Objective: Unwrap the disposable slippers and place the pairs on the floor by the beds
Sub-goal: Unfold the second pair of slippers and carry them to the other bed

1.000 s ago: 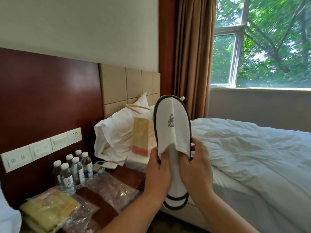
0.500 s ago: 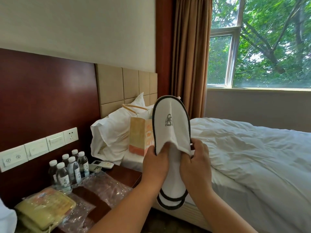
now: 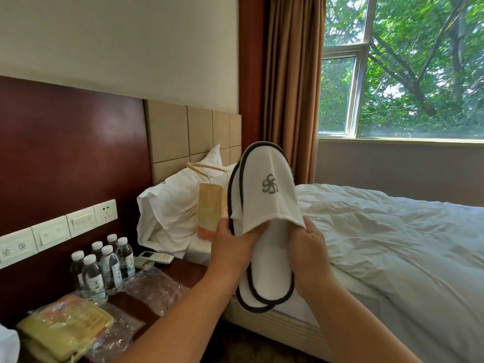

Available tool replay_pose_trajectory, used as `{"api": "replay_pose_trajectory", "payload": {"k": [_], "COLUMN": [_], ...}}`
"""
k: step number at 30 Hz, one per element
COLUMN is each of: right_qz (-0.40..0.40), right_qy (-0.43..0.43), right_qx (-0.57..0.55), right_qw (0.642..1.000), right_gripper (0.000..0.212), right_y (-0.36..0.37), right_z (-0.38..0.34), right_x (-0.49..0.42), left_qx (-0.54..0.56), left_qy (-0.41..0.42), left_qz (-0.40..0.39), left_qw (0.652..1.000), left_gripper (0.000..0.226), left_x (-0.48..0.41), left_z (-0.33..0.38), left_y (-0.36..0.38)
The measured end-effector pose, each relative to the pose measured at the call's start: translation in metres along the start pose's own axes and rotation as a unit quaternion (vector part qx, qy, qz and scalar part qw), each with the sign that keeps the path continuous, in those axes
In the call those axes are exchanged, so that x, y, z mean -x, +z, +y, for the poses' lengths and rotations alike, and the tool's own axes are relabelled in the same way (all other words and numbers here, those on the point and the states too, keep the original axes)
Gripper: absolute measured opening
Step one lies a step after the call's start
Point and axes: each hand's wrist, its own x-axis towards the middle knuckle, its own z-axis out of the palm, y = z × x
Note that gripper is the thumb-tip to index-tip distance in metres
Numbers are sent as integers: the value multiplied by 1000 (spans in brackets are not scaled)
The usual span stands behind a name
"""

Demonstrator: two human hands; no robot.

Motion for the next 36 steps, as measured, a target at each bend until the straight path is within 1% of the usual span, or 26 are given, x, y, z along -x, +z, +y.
{"api": "replay_pose_trajectory", "payload": {"k": [4,5,7,10,13,15,18,20,27,32,36], "right_qz": [40,44,53,72,106,120,119,111,93,83,70], "right_qy": [17,20,16,2,-18,-31,-45,-46,-38,-22,-2], "right_qx": [-67,-74,-67,-55,-23,16,62,68,53,41,-13], "right_qw": [997,996,996,996,994,992,990,990,993,995,997], "right_gripper": [30,30,31,30,26,27,28,27,31,33,32], "right_y": [-12,-15,-20,-31,-42,-48,-46,-40,-32,-31,-36], "right_z": [-6,-7,-7,-10,-15,-16,-12,-6,2,2,2], "right_x": [-9,-11,-14,-18,-19,-19,-14,-9,-4,-3,-4], "left_qx": [38,37,33,46,45,38,29,12,13,21,4], "left_qy": [24,33,53,67,87,98,118,133,165,158,158], "left_qz": [-75,-89,-99,-84,-62,-44,-16,-8,-12,-7,-6], "left_qw": [996,995,993,993,993,993,992,991,986,987,987], "left_gripper": [90,90,81,61,51,48,49,51,51,53,47], "left_x": [-1,-1,-1,-4,-10,-13,-16,-16,-13,-9,-9], "left_z": [-6,-9,-13,-15,-14,-13,-11,-9,-6,-6,-6], "left_y": [-7,-8,-9,-13,-21,-26,-29,-28,-25,-23,-21]}}
